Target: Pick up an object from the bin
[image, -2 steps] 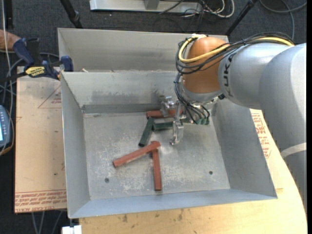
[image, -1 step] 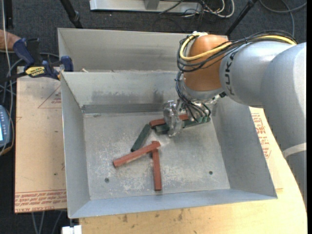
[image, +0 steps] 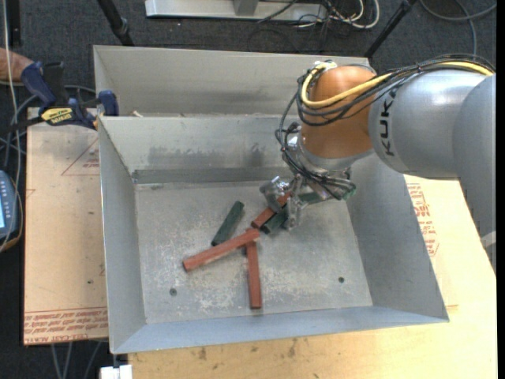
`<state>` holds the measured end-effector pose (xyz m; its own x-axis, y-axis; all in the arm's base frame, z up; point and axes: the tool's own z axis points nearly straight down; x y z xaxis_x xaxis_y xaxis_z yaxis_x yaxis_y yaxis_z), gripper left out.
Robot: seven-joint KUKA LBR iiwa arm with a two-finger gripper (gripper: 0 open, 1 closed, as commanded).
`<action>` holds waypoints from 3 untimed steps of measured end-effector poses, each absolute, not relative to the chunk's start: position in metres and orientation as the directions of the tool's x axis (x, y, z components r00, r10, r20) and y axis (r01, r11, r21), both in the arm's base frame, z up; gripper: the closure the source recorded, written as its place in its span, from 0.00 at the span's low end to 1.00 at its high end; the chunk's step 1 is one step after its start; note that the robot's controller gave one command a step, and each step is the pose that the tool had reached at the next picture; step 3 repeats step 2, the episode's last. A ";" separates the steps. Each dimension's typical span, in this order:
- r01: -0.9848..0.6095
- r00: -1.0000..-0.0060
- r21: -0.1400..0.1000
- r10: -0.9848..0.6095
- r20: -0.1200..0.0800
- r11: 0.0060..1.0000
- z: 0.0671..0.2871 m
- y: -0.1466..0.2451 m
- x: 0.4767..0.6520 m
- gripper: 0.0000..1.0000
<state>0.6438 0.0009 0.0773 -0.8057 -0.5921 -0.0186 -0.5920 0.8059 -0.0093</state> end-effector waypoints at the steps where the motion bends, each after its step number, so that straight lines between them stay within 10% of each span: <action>1: -0.582 -0.813 -0.008 -0.582 -0.011 0.813 0.257 -0.020 0.655 1.00; 2: -0.707 -0.708 0.002 -0.707 0.000 0.708 0.231 -0.008 0.601 1.00; 3: -0.707 -0.708 0.002 -0.707 0.000 0.708 0.231 -0.008 0.601 1.00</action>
Offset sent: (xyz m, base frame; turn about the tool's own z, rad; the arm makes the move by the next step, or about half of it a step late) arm 0.0091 -0.0209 0.1737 0.0085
